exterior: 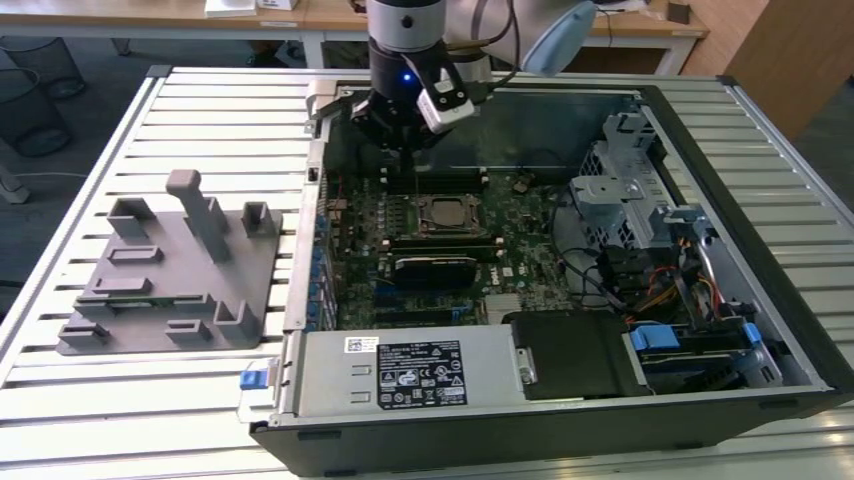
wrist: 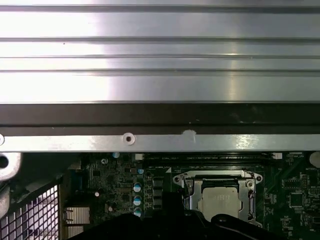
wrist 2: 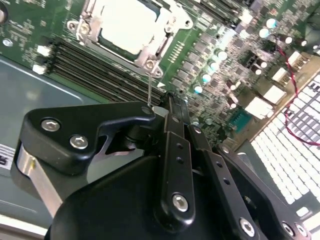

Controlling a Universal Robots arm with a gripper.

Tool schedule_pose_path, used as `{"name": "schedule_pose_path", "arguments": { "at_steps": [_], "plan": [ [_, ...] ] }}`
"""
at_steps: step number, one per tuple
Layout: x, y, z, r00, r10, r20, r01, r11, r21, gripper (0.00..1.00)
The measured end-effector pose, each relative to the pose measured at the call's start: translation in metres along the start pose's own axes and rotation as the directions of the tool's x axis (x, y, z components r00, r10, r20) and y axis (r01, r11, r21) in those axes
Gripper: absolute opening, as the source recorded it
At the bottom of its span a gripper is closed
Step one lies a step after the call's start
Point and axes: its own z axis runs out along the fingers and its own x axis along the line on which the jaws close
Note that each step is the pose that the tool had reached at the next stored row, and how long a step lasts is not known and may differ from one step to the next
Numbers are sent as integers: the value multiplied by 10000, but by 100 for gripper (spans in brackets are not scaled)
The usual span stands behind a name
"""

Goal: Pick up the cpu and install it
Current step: 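Install the first cpu locking lever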

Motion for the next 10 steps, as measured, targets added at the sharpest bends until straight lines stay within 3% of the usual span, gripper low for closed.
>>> {"name": "schedule_pose_path", "arguments": {
  "at_steps": [10],
  "plan": [
    [-91, 2, 3, 10000, 0, 0, 0, 10000, 0, 11]
  ]
}}
